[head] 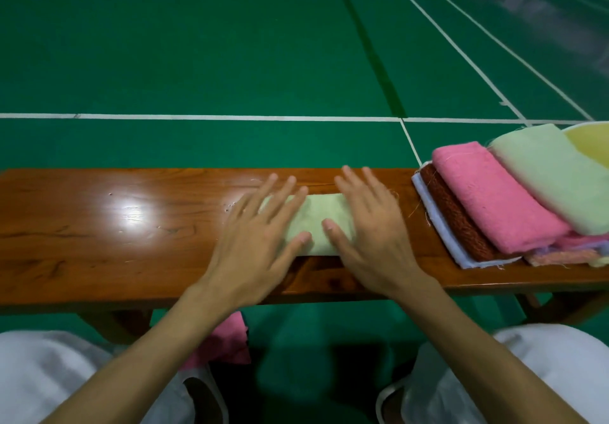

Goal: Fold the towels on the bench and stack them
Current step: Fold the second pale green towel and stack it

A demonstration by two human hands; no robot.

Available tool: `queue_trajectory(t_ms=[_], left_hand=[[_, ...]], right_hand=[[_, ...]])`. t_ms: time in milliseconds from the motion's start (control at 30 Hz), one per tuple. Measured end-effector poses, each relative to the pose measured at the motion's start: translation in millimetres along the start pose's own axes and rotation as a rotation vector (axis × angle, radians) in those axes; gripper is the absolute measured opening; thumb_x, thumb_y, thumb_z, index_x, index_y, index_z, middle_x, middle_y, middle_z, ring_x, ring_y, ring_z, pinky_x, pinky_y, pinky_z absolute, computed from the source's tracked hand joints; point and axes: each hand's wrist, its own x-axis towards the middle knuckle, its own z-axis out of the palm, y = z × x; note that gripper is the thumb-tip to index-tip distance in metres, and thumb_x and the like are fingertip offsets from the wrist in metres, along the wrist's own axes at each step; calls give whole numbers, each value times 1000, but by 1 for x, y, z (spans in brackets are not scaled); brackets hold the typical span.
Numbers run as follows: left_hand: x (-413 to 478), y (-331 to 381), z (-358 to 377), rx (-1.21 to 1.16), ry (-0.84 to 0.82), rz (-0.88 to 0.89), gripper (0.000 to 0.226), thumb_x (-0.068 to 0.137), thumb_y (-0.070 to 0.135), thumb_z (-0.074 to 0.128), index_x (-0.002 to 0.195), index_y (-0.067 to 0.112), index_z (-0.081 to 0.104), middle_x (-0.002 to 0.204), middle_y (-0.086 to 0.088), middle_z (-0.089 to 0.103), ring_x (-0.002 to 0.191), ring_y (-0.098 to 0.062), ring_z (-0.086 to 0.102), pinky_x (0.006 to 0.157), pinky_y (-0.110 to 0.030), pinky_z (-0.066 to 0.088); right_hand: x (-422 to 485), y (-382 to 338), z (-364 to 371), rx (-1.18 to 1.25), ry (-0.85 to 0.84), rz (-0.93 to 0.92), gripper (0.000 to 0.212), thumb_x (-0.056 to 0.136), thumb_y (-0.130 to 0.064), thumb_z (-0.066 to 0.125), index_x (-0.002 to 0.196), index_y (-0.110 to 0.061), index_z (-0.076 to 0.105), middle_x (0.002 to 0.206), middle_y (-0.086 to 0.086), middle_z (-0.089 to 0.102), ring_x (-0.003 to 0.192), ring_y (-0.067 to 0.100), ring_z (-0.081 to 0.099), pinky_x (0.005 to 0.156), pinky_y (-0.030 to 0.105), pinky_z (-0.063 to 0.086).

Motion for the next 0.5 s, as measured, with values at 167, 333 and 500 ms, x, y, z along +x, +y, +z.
queue_trajectory(t_ms=[167, 333, 500], left_hand=[[-5, 7, 25, 65, -147, 52, 59, 111, 48, 12, 165, 24, 11, 172, 3, 10, 159, -16, -7, 130, -47, 10], [-1, -13, 33, 51, -107, -19, 57, 112, 45, 15, 163, 21, 27, 168, 6, 22, 159, -17, 6, 127, -47, 20], [-4, -24, 34, 13, -97, -98, 59, 111, 48, 12, 164, 24, 23, 169, 9, 16, 160, -18, 6, 127, -49, 19]], right_hand=[[-9, -20, 26, -122, -287, -66, 59, 108, -32, 22, 164, -14, 16, 170, 9, 18, 159, 28, 5, 126, 55, 16], [-11, -6, 27, -152, -335, -19, 69, 108, -49, 10, 161, -8, 24, 169, 9, 20, 159, 24, 8, 127, 52, 14], [-20, 18, 22, -122, -292, 44, 65, 109, -44, 14, 160, -8, 28, 169, 7, 21, 158, 24, 11, 126, 53, 19]])
